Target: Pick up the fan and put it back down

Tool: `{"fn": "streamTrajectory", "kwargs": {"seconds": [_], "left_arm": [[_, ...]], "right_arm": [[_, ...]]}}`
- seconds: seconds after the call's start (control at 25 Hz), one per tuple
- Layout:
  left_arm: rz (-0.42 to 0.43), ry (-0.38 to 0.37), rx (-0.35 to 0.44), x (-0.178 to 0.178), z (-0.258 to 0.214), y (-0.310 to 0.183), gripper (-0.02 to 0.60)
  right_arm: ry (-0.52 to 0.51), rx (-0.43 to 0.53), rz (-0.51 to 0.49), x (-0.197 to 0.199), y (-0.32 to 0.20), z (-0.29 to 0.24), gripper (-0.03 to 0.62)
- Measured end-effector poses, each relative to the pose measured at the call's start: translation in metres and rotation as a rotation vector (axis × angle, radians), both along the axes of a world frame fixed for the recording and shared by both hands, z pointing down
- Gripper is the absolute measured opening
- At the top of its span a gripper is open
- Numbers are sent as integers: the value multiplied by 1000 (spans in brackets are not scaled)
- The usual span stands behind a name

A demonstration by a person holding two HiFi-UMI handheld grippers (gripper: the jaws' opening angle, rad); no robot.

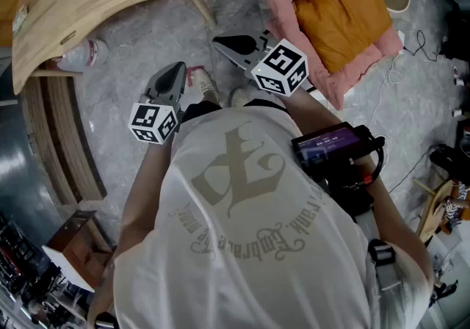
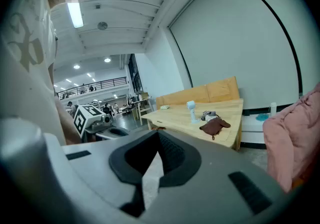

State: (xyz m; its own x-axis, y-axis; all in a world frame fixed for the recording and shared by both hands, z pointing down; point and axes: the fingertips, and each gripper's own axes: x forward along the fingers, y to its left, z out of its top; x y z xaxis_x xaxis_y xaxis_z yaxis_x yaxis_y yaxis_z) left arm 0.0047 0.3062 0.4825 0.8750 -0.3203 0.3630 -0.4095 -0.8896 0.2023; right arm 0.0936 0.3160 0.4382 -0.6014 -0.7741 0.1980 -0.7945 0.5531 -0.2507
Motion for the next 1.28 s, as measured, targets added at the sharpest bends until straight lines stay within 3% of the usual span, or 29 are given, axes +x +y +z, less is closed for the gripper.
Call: {"fn": "streamTrajectory", "kwargs": {"seconds": [0.16,0.72,1.28], "left_arm": [[2,-5,2,-2,-2,3,9],[-13,-8,-3,-8,-13,-1,10],[28,4,-7,5,-5,-89,9]], "right_arm": [[-26,20,33,4,-4,-7,14],[-12,72,13,-1,-29,-44,15],[-7,46,43,5,-106,-26,14]]}}
